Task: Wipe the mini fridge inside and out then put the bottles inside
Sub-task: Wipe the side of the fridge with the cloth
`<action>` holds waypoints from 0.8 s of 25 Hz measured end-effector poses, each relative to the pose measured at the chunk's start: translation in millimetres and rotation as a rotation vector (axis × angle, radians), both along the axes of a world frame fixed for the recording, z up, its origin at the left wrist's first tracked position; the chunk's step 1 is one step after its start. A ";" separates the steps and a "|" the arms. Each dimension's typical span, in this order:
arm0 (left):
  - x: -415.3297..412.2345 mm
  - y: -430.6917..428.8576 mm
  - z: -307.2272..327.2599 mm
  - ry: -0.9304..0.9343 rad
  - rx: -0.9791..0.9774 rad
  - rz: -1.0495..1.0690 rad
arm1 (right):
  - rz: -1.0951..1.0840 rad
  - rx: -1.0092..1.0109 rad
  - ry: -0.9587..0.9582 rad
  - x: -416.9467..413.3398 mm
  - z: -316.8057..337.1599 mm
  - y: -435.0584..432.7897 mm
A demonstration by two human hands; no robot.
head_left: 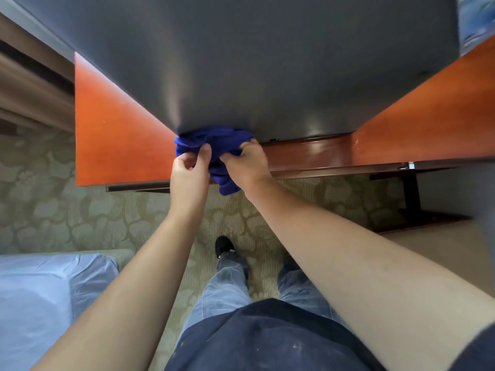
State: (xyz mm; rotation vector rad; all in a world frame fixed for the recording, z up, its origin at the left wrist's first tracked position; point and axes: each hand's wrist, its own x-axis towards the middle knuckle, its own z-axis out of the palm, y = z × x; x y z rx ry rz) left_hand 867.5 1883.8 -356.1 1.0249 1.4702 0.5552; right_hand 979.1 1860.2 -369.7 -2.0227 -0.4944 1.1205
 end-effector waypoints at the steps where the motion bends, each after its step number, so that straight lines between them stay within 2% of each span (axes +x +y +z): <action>1: 11.8 4.3 -7.8 -0.083 -0.061 0.001 | -0.028 0.004 0.049 7.5 -0.3 -3.7; 4: 61.9 5.0 -23.0 -0.115 -0.176 -0.007 | -0.248 0.026 0.211 41.5 2.3 -25.0; 7: 120.3 -14.0 -32.7 -0.146 -0.316 -0.104 | -0.557 0.112 0.413 90.0 3.3 -50.3; 11: 197.7 -45.3 -32.1 -0.076 -0.285 -0.358 | -0.793 0.176 0.331 157.9 8.2 -85.3; 13: 226.5 -58.5 -27.4 -0.125 -0.320 -0.421 | -0.785 0.149 0.253 185.8 12.1 -101.5; 16: 238.0 -65.4 -26.7 -0.235 -0.433 -0.386 | -0.697 0.095 0.171 202.5 16.3 -111.8; 20: 210.0 -55.7 -22.4 -0.257 -0.411 -0.311 | -0.757 0.150 0.229 180.6 11.5 -98.3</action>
